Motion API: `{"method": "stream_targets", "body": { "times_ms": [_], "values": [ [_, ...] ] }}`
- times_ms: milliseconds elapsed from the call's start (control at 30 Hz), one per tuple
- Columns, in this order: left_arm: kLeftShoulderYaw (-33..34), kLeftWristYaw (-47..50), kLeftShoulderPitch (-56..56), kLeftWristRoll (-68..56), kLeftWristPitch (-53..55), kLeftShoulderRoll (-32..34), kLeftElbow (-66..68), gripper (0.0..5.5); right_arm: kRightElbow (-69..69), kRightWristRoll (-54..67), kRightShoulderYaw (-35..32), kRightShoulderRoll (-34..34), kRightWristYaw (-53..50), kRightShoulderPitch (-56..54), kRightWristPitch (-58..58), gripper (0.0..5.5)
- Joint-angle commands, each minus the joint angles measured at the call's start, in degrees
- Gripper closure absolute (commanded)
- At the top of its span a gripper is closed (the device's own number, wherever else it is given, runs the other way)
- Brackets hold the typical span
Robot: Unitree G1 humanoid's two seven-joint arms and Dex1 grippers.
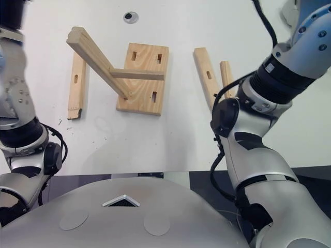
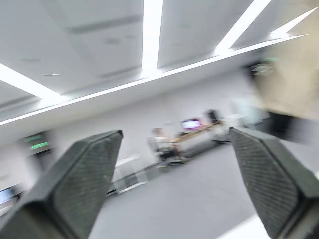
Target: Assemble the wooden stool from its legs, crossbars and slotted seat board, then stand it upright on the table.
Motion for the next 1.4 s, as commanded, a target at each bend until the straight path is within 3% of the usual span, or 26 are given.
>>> {"method": "stream_targets", "body": {
  "times_ms": [33, 167, 367, 733, 1167, 1400],
  "values": [
    [5.76, 1.42, 12.56, -0.16, 5.23, -0.66, 0.91, 0.81, -12.30, -6.19, 3.06, 1.19, -5.17, 15.98, 0.40, 4.48],
    [-2.09, -4.05, 28.79, 0.60, 1.26, -2.05, 5.64, 0.77, -19.24, -8.94, 5.03, 3.57, -6.22, 31.28, -0.24, 4.48],
    [-12.53, -8.59, 35.55, 7.38, -4.55, 1.74, 15.86, 0.77, -20.41, -8.50, 5.59, 5.69, -3.22, 45.06, -1.63, 4.48],
    [-22.35, -14.99, 38.48, 8.44, -0.99, 2.94, 14.76, 0.77, -17.59, 3.90, 3.83, 2.77, -1.76, 44.78, 1.73, 4.48],
    [-27.54, -13.42, 33.08, 5.69, 6.12, -4.07, 8.01, 0.77, -16.64, 10.32, 4.31, -2.64, -6.75, 47.59, 6.82, 4.48],
    [-27.98, -11.68, 34.81, 6.26, 7.10, -3.92, 6.35, 0.77, -19.49, 9.89, 1.42, -9.20, -6.66, 46.43, 5.58, 4.48]
  ]
}}
